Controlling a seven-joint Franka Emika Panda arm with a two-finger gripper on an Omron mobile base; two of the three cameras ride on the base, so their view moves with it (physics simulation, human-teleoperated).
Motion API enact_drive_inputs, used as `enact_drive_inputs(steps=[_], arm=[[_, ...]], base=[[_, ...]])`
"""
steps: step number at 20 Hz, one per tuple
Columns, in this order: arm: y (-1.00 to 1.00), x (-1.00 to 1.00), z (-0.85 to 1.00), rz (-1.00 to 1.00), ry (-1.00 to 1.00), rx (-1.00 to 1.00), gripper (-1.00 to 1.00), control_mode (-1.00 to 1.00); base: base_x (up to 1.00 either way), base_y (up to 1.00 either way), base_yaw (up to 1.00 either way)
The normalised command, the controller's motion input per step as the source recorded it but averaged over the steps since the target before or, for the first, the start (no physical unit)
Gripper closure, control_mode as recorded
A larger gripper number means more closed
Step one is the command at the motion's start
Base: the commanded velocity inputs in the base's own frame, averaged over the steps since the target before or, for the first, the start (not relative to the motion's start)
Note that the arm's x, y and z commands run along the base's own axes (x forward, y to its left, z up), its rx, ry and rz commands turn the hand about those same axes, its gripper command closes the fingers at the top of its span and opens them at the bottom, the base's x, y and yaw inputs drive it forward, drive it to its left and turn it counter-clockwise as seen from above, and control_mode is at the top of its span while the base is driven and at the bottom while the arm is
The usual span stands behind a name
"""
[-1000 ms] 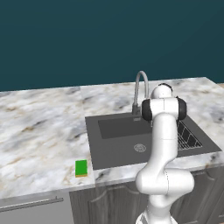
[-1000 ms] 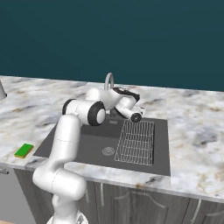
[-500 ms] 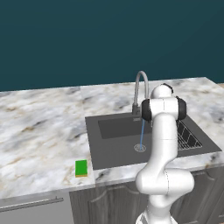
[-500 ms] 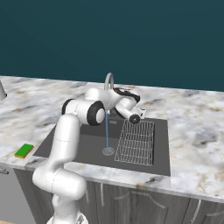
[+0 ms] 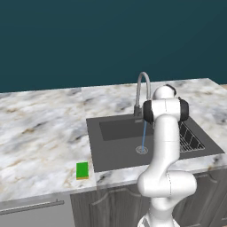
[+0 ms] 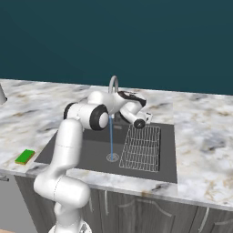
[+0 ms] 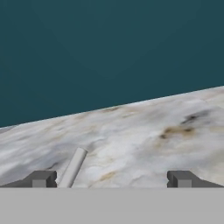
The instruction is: Soak the sponge with water for a few seconds and then drop it inside the sink.
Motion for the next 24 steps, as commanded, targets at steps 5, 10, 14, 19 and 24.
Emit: enact_drive_inputs(steps=[5,10,14,19,24], arm=[[-0.09,0.0,0.25,0.0,0.0,0.01,-1.0,-1.0],[-0.14,0.0,0.26,0.0,0.0,0.03,-1.0,-1.0],[-0.16,0.0,0.2,0.0,0.0,0.03,-1.0,-1.0],[-0.27,-0.03,0.14,-0.01,0.0,0.01,-1.0,-1.0],[-0.29,-0.1,0.23,-0.01,0.0,0.02,-1.0,-1.0]], base=[[0.0,0.0,0.0],[0.0,0.0,0.0],[0.0,0.0,0.0],[0.0,0.0,0.0],[0.0,0.0,0.0]])
